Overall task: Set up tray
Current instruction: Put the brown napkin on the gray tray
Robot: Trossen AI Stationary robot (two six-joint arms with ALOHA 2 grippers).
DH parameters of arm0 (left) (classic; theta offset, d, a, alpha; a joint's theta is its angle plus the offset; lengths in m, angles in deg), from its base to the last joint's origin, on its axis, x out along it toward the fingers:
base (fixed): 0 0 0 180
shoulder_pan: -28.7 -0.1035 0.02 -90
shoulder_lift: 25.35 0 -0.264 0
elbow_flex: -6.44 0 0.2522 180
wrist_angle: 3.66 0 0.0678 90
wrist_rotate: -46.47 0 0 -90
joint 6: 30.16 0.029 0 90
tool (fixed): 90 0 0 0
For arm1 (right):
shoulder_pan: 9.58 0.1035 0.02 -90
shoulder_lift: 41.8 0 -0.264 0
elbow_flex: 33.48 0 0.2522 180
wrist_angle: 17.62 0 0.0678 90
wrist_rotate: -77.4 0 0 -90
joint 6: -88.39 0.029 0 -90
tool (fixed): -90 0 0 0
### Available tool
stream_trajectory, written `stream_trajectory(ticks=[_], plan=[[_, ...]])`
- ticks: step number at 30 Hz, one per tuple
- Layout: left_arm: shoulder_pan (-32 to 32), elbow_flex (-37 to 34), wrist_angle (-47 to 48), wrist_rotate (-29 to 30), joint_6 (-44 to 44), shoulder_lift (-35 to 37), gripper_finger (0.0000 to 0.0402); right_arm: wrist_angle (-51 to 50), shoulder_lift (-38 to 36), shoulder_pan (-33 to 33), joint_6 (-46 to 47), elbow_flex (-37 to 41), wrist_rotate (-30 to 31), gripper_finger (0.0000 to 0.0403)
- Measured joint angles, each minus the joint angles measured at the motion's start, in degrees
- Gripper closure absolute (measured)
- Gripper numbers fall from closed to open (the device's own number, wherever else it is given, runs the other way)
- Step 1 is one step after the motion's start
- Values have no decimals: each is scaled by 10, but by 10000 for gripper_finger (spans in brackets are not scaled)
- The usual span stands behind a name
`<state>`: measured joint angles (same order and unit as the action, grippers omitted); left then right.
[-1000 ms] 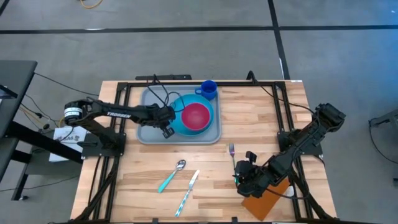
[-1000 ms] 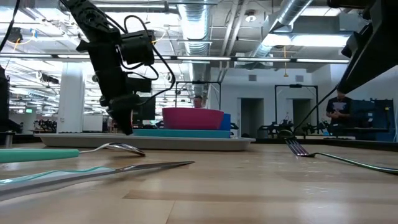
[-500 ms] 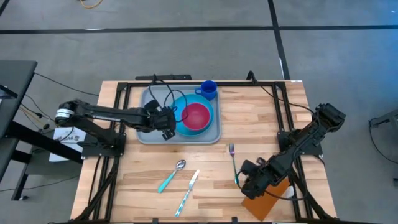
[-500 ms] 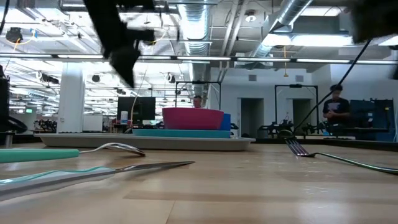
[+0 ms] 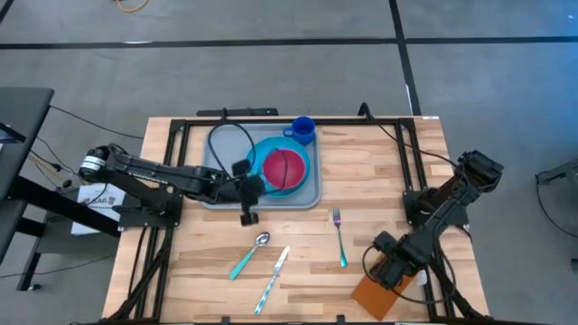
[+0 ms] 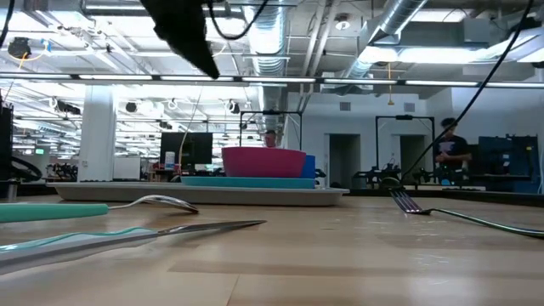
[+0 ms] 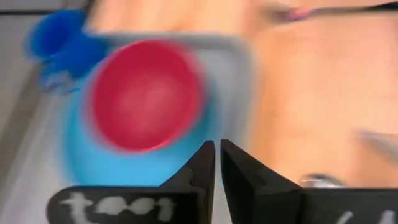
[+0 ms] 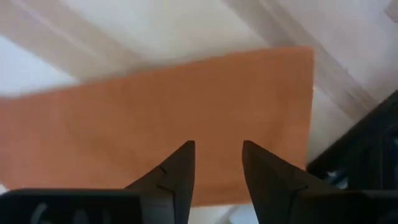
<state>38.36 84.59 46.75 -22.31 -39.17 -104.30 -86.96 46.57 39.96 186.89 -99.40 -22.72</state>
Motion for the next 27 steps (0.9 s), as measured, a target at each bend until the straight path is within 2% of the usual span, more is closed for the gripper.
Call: stream_trajectory(ticks=[3, 6, 11, 17, 21, 23, 27], plan=[[17, 0, -69, -63, 44, 0, 365, 4, 0, 13, -20, 0, 9, 265], [32, 0, -128, -93, 98, 0, 345, 6, 0, 19, -33, 0, 13, 243], [45, 0, -159, -100, 145, -2, 305, -28, 0, 19, -40, 0, 13, 198], [45, 1, -161, -88, 119, -20, 275, -85, 0, 16, -61, 11, 45, 158], [44, 1, -163, -89, 116, -42, 271, -21, 0, 9, -107, 61, 46, 153], [44, 1, -170, -97, 116, -55, 271, 32, 0, 2, -136, 89, 32, 152], [42, 1, -173, -110, 115, -74, 271, 76, -6, -17, -162, 129, 5, 152]])
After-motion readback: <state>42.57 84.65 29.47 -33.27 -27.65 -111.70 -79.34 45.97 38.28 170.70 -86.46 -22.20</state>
